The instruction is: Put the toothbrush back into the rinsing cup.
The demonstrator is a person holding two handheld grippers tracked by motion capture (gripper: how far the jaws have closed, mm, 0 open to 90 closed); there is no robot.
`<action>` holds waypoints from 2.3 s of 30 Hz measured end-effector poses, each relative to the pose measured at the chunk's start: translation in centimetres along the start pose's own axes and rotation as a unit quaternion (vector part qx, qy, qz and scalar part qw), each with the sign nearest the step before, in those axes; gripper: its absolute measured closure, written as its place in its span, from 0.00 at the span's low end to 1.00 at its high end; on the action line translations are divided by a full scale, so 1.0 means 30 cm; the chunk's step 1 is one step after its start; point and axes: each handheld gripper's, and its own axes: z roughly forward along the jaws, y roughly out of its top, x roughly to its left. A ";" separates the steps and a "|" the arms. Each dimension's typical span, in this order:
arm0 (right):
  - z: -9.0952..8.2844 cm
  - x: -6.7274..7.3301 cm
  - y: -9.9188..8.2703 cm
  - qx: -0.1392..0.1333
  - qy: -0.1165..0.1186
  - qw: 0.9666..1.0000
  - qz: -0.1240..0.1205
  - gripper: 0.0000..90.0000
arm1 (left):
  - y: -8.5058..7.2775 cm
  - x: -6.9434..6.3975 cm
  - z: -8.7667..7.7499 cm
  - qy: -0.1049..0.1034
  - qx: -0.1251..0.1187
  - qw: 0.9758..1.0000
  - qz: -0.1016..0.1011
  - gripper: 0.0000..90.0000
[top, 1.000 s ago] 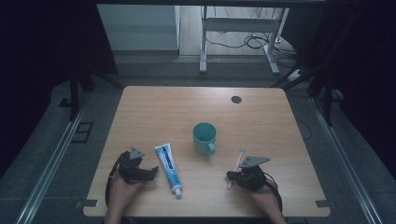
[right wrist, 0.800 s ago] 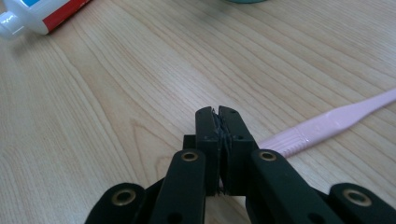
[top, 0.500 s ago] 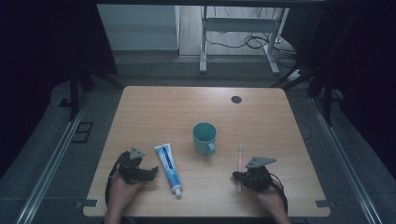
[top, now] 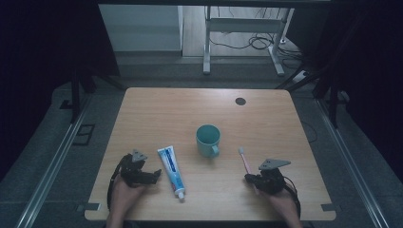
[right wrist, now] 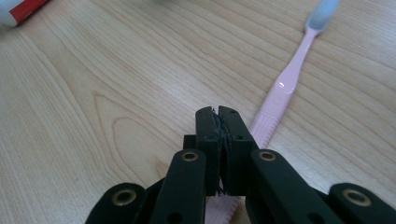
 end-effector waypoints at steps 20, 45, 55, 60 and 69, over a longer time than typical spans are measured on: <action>-0.065 -0.095 -0.028 -0.015 -0.024 0.999 0.034 0.96 | 0.000 0.000 0.000 0.000 -0.001 1.000 -0.001 0.00; -0.082 -0.112 0.034 0.037 -0.038 0.998 0.033 0.74 | 0.000 -0.001 0.001 0.000 -0.001 1.000 -0.001 0.00; -0.072 -0.119 0.071 0.082 -0.045 0.996 0.014 0.78 | 0.000 -0.001 0.000 0.000 -0.001 1.000 -0.001 0.00; -0.062 -0.120 0.097 0.114 -0.047 0.992 0.004 0.79 | 0.000 -0.001 0.000 0.000 -0.001 1.000 -0.001 0.00; -0.027 -0.113 0.161 0.189 -0.047 0.981 -0.016 0.80 | 0.000 -0.001 0.000 0.000 -0.001 1.000 -0.001 0.00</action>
